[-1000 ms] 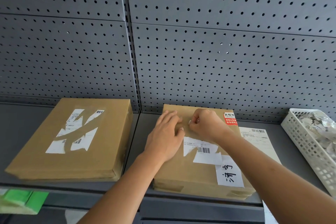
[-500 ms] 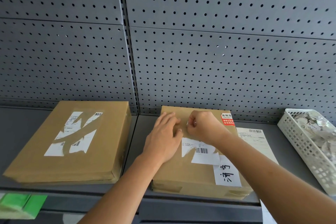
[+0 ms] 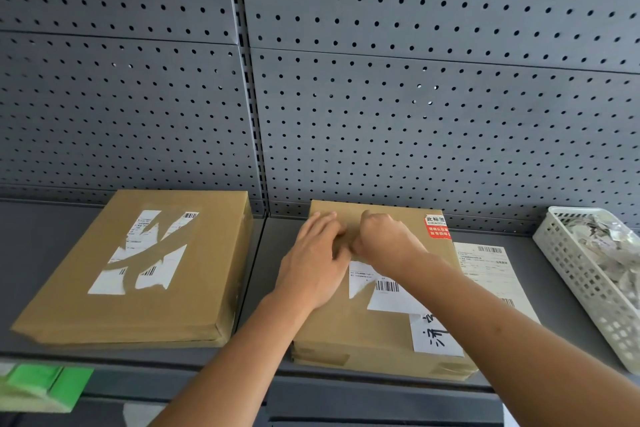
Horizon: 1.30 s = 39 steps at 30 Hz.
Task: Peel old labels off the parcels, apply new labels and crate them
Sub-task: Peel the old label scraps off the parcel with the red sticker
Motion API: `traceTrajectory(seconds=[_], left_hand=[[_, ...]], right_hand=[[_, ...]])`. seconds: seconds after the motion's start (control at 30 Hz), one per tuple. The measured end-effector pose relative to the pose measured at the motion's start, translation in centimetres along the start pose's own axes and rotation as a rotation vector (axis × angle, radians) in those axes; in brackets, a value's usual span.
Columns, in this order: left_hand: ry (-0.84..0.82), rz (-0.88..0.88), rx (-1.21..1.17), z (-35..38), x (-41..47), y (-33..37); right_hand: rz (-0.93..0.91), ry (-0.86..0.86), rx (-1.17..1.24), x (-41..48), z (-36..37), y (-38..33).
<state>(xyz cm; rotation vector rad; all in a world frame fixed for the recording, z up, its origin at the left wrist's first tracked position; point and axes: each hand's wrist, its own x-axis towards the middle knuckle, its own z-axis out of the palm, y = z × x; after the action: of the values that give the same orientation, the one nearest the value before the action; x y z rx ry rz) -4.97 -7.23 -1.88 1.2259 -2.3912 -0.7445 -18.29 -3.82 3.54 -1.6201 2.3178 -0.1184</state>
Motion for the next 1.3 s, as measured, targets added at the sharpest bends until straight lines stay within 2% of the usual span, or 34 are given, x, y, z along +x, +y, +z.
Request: traceTrajectory(seconds=[0.23, 0.37, 0.67, 1.03, 1.2, 1.3], left_hand=[[0.006, 0.001, -0.005, 0.0, -0.1, 0.0], [0.002, -0.002, -0.004, -0.1, -0.2, 0.1], [-0.014, -0.001, 0.007, -0.2, -0.2, 0.2], [-0.014, -0.004, 0.0, -0.2, -0.1, 0.2], [-0.011, -0.004, 0.0, -0.2, -0.2, 0.2], [-0.012, -0.003, -0.005, -0.2, -0.2, 0.2]], right_hand=[[0.022, 0.064, 0.115, 0.0, 0.0, 1.1], [-0.003, 0.045, 0.139, -0.2, -0.2, 1.2], [-0.009, -0.031, -0.072, -0.4, -0.9, -0.8], [0.096, 0.031, 0.082, 0.2, 0.5, 0.3], [-0.012, 0.061, 0.174, 0.0, 0.4, 1.4], [-0.018, 0.048, 0.135, -0.2, 0.6, 1.1]])
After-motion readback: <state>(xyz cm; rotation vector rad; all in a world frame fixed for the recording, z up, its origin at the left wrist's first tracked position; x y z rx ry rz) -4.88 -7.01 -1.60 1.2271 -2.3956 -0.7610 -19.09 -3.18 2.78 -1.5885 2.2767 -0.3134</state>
